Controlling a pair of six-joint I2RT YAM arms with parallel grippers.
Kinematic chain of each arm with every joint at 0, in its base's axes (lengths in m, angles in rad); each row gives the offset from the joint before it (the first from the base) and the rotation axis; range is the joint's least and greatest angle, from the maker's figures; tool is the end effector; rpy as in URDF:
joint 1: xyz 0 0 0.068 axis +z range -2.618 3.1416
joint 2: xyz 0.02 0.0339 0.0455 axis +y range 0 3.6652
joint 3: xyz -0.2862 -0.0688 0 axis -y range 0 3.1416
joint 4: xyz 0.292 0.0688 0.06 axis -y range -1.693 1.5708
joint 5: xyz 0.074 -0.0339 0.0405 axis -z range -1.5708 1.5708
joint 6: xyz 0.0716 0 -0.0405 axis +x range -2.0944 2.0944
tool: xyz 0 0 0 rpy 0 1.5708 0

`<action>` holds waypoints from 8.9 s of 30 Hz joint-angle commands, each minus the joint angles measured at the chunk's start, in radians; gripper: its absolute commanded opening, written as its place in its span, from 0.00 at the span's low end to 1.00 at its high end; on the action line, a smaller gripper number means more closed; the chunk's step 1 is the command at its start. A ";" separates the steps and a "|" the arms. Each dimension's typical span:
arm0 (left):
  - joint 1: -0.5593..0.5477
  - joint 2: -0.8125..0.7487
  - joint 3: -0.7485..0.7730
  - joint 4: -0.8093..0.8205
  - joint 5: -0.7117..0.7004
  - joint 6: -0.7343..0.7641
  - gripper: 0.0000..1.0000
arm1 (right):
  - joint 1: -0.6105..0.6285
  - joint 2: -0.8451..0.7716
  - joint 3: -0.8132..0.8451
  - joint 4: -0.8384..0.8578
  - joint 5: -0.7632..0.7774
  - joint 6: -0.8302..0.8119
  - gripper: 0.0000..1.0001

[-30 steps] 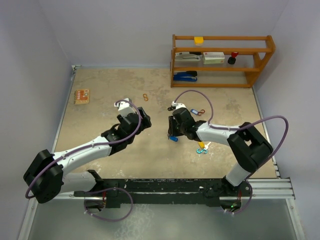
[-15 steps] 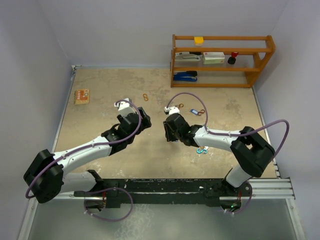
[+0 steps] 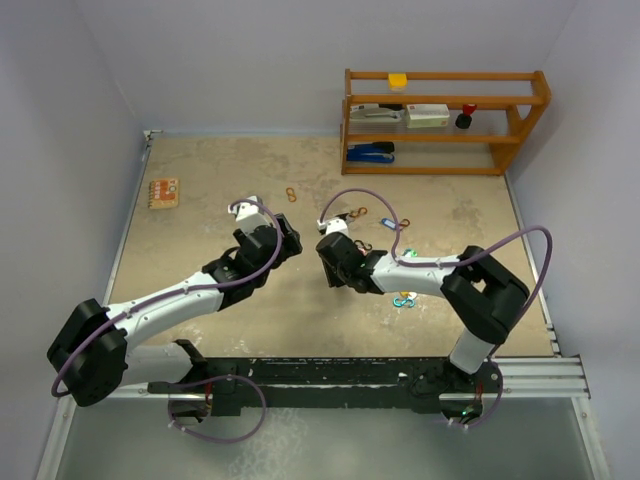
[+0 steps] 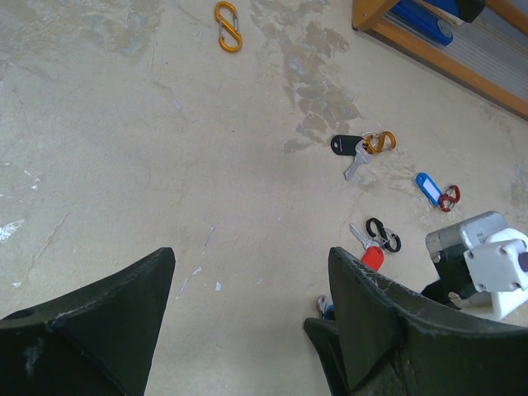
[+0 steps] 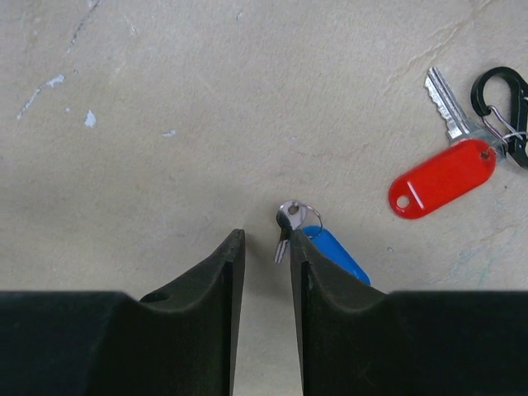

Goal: Put the keys on the keyring

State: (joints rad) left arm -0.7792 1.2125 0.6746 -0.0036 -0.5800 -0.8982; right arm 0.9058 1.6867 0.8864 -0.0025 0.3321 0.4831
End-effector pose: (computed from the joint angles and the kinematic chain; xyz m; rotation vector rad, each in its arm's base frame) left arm 0.2523 -0.1941 0.2144 -0.4597 1.9931 -0.4460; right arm 0.2639 0.2988 0.1281 -0.3349 2.3141 0.3028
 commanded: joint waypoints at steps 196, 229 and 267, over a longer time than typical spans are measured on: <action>0.268 1.060 0.914 -0.144 -0.024 0.249 0.00 | 0.002 -0.596 -0.199 -0.080 0.198 0.027 0.57; 0.267 0.302 0.364 -0.088 0.172 0.180 0.00 | -0.030 -0.210 0.008 -0.133 0.097 -0.010 0.56; 0.267 0.177 0.311 -0.112 0.199 0.203 0.00 | -0.116 -0.239 -0.129 0.085 -0.132 0.209 0.79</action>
State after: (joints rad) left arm -0.5171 1.4311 0.9840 -0.1448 -0.3939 -0.6956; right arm 0.7921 1.4765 0.7860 0.0074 0.2337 0.6491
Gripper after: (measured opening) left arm 0.022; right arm 0.793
